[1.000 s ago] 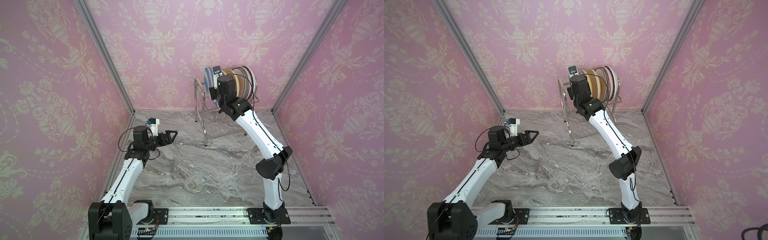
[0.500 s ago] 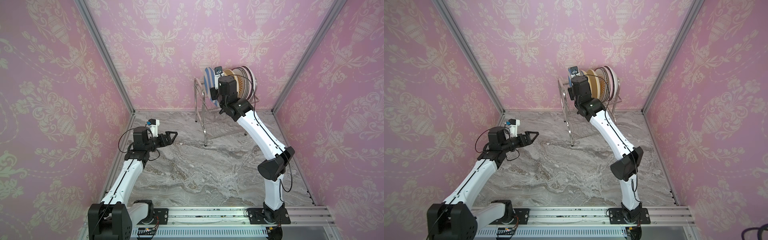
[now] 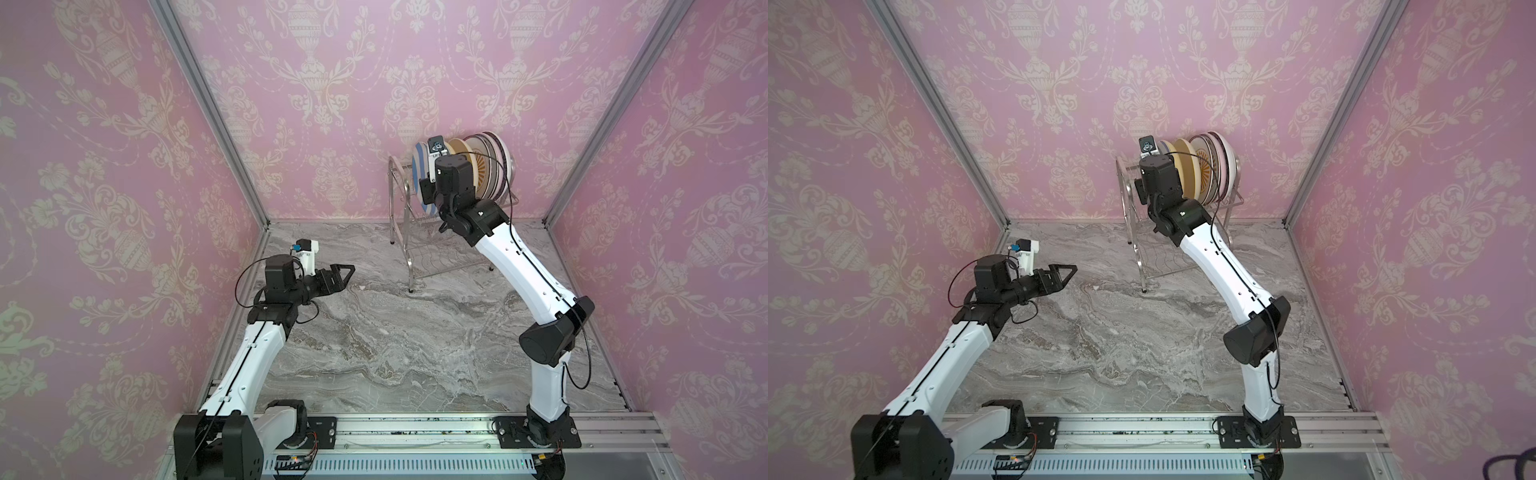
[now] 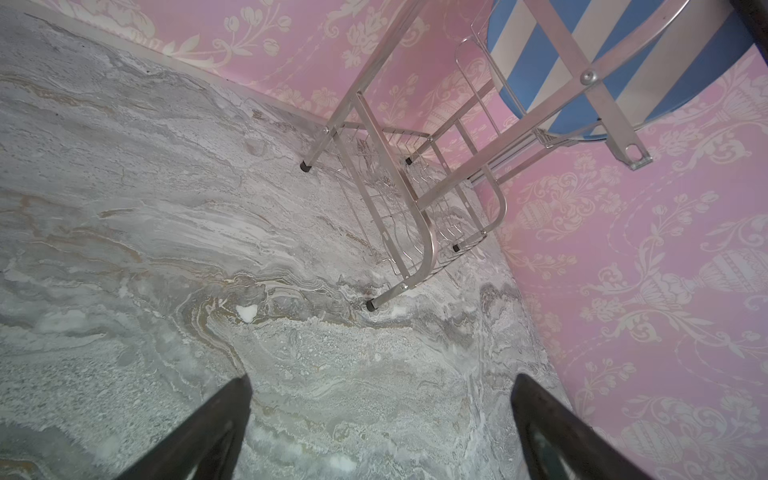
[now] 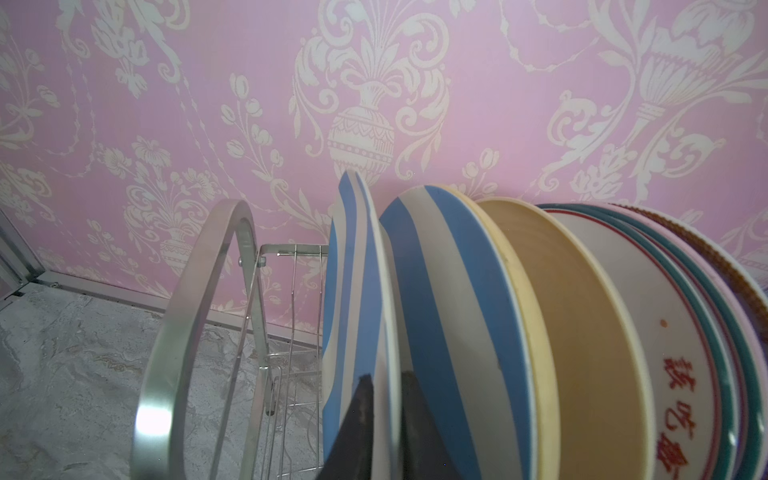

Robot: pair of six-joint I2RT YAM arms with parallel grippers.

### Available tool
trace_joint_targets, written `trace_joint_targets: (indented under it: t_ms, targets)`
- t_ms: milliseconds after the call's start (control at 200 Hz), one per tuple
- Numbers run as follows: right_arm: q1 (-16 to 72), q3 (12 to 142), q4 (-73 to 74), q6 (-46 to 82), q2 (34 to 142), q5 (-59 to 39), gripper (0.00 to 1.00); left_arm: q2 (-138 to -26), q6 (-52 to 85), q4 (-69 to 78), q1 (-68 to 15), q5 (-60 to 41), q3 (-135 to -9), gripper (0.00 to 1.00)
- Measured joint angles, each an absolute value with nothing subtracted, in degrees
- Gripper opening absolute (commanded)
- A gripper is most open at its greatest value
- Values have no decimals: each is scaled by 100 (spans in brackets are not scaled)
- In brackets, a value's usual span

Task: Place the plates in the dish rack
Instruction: 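Lower the second striped plate into the rack beside the first striped plate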

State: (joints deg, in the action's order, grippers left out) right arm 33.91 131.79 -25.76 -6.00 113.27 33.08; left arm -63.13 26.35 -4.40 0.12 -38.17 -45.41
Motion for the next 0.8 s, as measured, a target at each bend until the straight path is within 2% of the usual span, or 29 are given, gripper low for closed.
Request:
trace_joint_targets:
  t_ms: [220,450,681,796]
  targets:
    - [3395,13170,-2576,-600,11321,3354,25,-6219,2598,-489,12,-3802,-4515,99]
    - [3406,13192,-2600,-674,11319,3400,35,-6191,2593,-548,12,-3712,-4506,99]
    - [3428,13141,-2674,-760,11104,3393,53,-6169,2530,-580,12,-3476,-4504,99]
    - [3428,13087,-2700,-753,10890,3389,56,-6136,2412,-703,12,-3245,-4506,99]
